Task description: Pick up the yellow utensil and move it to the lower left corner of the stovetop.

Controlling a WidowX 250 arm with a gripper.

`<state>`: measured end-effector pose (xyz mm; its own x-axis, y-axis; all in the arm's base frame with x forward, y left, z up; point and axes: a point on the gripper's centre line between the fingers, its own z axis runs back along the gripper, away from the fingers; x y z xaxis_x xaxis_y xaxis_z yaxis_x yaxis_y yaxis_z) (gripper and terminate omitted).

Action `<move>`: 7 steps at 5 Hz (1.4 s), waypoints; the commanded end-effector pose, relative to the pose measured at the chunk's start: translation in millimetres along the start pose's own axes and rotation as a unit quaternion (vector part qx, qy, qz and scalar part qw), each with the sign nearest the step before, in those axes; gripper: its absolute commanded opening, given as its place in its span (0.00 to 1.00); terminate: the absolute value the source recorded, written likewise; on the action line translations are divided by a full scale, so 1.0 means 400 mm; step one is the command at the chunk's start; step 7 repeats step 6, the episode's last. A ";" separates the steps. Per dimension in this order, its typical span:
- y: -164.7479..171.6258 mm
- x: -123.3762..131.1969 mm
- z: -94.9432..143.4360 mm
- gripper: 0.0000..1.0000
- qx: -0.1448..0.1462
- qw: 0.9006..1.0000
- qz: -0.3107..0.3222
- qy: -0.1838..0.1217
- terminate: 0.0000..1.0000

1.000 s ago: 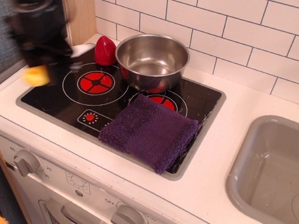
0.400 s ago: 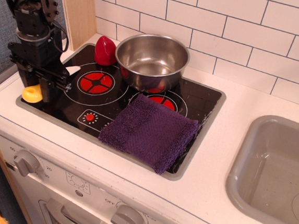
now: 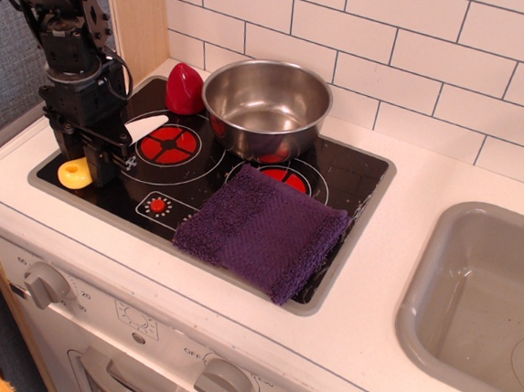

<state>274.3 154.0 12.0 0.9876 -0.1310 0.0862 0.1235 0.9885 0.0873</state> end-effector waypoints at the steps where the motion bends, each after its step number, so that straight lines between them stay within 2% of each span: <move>1: 0.005 -0.005 0.121 1.00 0.002 0.995 0.043 -0.095 0.00; 2: -0.010 0.009 0.170 1.00 0.013 0.995 0.043 -0.085 0.00; 3: -0.028 0.023 0.199 1.00 0.012 0.997 0.040 -0.063 0.00; 4: -0.038 0.025 0.188 1.00 -0.016 0.999 0.039 -0.022 0.00; 5: -0.038 0.025 0.188 1.00 -0.016 0.999 0.039 -0.022 0.00; 6: -0.038 0.025 0.188 1.00 -0.016 0.999 0.039 -0.022 1.00; 7: -0.038 0.025 0.188 1.00 -0.016 0.999 0.039 -0.022 1.00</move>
